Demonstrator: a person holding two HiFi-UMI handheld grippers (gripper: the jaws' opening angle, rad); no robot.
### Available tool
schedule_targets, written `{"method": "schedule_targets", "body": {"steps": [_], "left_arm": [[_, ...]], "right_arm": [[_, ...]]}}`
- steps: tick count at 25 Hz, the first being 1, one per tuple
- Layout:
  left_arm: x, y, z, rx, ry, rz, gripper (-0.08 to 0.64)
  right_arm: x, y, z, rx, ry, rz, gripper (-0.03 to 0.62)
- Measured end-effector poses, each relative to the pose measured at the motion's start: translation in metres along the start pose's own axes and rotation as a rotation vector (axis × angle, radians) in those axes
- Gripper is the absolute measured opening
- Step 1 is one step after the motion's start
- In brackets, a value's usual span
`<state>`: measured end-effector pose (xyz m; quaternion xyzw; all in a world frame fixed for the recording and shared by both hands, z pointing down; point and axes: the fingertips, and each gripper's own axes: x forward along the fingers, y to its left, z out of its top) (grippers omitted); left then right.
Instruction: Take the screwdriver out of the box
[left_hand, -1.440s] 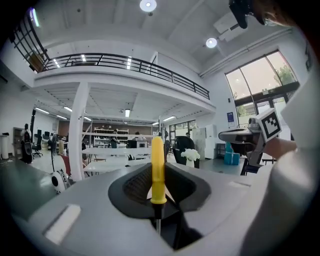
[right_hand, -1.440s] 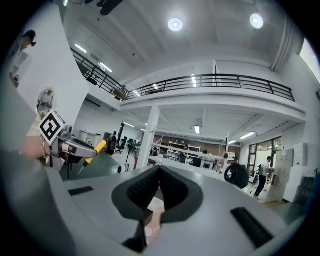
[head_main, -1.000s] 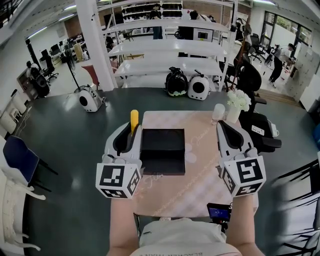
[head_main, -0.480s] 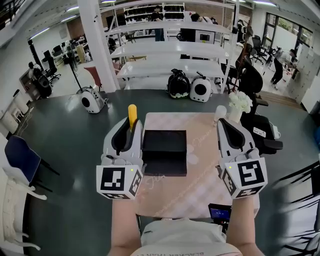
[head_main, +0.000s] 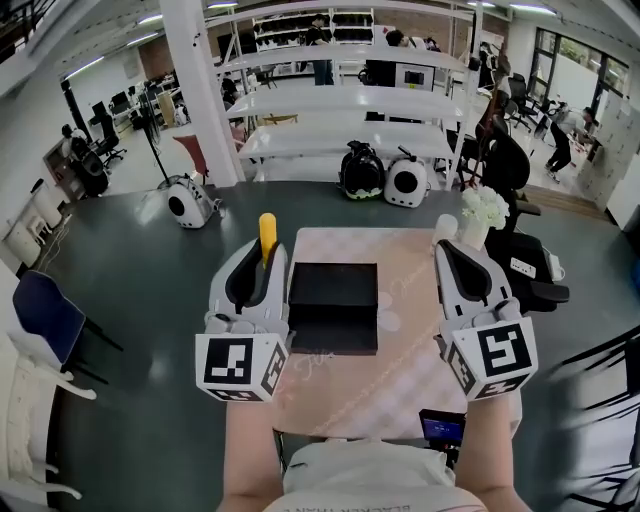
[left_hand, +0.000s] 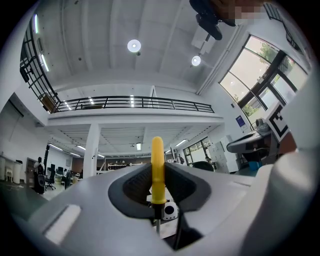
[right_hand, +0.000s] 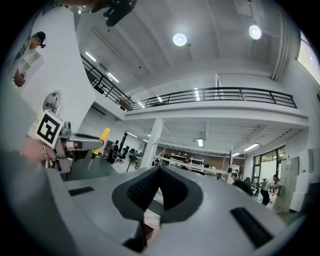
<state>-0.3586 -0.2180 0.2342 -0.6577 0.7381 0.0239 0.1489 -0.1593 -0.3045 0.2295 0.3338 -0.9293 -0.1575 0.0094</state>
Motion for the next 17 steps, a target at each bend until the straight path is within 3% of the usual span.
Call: {"method": "schedule_targets", "body": {"steps": [17], "left_arm": [[0.0039, 0.0003, -0.0028, 0.0, 0.012, -0.004, 0.086]], "right_arm": [[0.002, -0.0021, -0.0014, -0.002, 0.011, -0.003, 0.005]]}}
